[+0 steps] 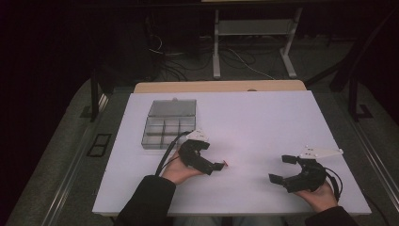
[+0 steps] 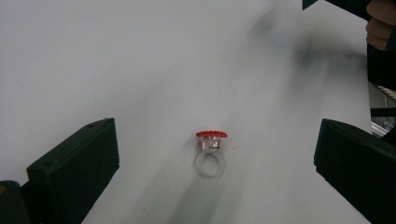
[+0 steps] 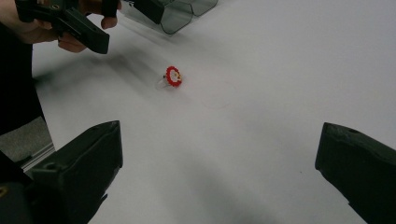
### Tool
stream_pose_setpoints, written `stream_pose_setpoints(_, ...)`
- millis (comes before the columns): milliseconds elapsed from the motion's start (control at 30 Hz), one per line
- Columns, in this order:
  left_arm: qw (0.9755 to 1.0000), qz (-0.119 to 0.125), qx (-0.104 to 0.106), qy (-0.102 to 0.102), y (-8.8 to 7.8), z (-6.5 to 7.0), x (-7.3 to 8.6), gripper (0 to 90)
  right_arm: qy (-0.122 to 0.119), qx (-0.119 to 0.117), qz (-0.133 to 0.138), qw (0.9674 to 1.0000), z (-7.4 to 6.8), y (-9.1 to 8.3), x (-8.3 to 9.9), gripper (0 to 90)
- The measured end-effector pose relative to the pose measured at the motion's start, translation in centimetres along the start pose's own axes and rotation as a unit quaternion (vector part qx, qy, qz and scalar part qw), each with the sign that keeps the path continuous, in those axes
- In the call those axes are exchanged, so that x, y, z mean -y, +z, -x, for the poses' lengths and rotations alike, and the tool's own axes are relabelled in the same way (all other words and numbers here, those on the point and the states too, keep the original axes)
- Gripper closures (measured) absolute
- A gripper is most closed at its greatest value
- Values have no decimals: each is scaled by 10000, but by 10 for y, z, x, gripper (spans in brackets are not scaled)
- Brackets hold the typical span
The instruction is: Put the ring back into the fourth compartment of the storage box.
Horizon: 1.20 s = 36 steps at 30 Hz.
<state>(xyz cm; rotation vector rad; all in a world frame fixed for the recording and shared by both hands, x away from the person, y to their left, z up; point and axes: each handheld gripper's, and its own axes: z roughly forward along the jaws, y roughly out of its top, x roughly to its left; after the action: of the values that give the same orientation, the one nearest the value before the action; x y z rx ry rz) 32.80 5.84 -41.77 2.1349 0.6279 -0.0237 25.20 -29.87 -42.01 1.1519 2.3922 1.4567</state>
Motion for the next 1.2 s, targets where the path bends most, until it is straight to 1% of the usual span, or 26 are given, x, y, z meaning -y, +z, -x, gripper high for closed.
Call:
stream_pose_setpoints(233, 9999, -107, 58, 72, 9, 2, -1, 0, 6, -5, -11, 10000, 0, 0, 0, 2)
stream_pose_setpoints(267, 9999, -111, 61, 46, 11, 3, -1, 0, 7, -4, -11, 10000, 0, 0, 0, 2)
stream_pose_setpoints(300, 9998, -138, 71, 80, 12, 3, -2, 0, 3, -9, -13, 10000, 0, 0, 0, 2)
stream_pose_setpoints(467, 9997, -212, 96, 89, 19, 5, -2, 0, -28, -12, -23, 10000, 0, 1, 0, 2)
stream_pose_setpoints(633, 9994, -272, 121, 151, 24, 6, -3, 0, -17, -16, -34, 10000, 0, 1, 0, 2)
stream_pose_setpoints(767, 9993, -312, 129, 186, 28, 7, -2, 26, -11, -28, -27, 10000, 0, 1, 0, 2)
stream_pose_setpoints(833, 9989, -369, 117, 254, 30, 7, -2, 37, -21, -20, -40, 10000, 0, 1, 0, 2)
stream_pose_setpoints(900, 9989, -390, 113, 236, 32, 7, -2, 47, -21, -21, -39, 10000, 0, 1, 0, 2)
stream_pose_setpoints(933, 9988, -402, 103, 273, 32, 7, -2, 54, -19, -23, -42, 10000, 0, 1, 0, 2)
stream_pose_setpoints(1000, 9987, -423, 100, 279, 33, 7, -2, 66, -14, -22, -47, 10000, 0, 1, 0, 2)
stream_pose_setpoints(1133, 9983, -508, 49, 284, 36, 7, -1, 117, -33, -34, -52, 10000, -1, 2, 0, 2)
stream_pose_setpoints(1200, 9979, -562, 48, 329, 37, 6, 0, 137, -30, -33, -54, 10000, -1, 2, 0, 2)
